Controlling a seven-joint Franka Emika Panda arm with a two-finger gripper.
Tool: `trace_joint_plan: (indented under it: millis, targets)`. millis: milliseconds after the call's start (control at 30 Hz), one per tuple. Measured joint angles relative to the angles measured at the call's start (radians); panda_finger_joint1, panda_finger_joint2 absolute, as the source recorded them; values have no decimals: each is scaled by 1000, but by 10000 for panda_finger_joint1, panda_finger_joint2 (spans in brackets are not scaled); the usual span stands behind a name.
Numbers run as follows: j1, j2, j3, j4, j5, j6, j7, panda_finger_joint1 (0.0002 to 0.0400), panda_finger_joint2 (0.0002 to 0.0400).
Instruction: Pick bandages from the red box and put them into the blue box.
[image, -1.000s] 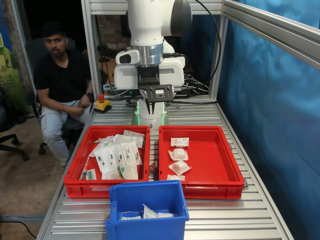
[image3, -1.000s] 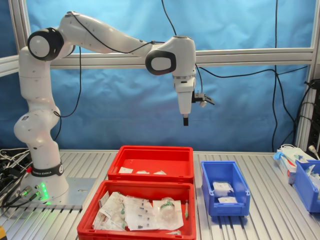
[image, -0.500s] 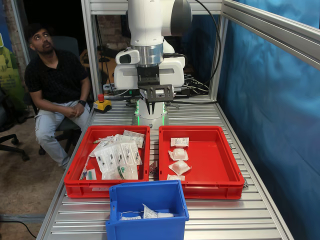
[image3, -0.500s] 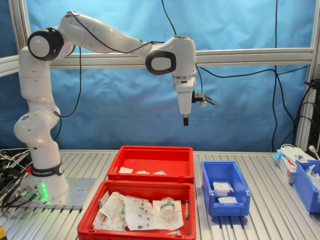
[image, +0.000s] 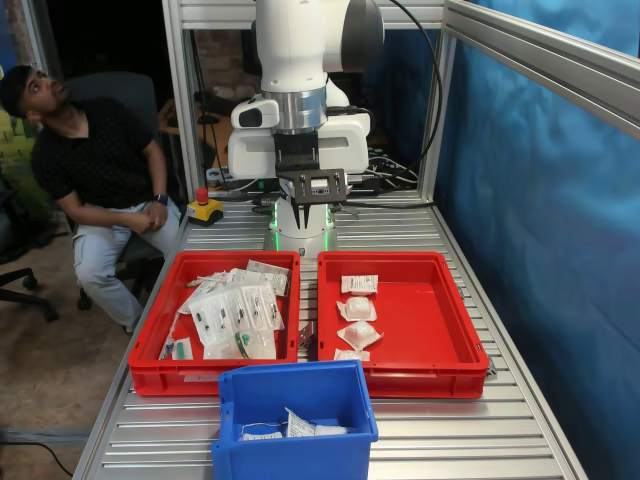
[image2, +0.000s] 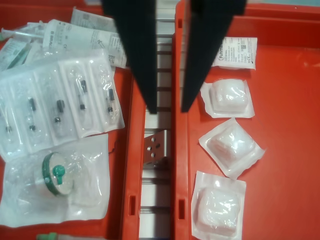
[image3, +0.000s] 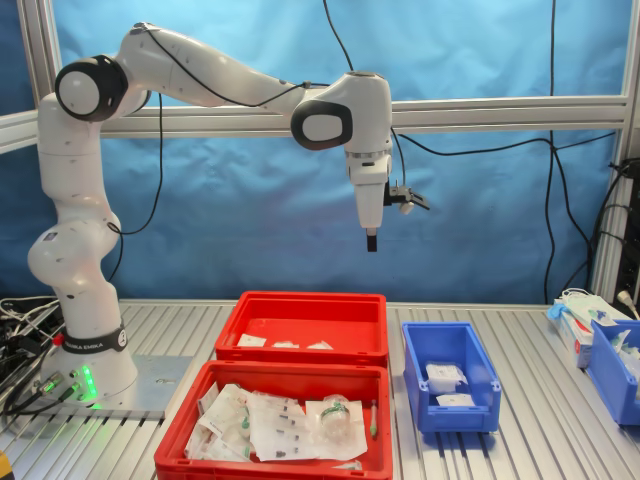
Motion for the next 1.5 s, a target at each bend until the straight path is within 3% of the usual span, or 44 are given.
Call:
trace_joint_plan:
  millis: [767, 1133, 1500]
  targets:
    - [0, 4, 0, -31, 0, 0, 0, 40, 40]
    - [2, 76, 0, -54, 0, 5, 0, 40, 40]
    - [37, 161, 0, -77, 0, 107, 0, 40, 40]
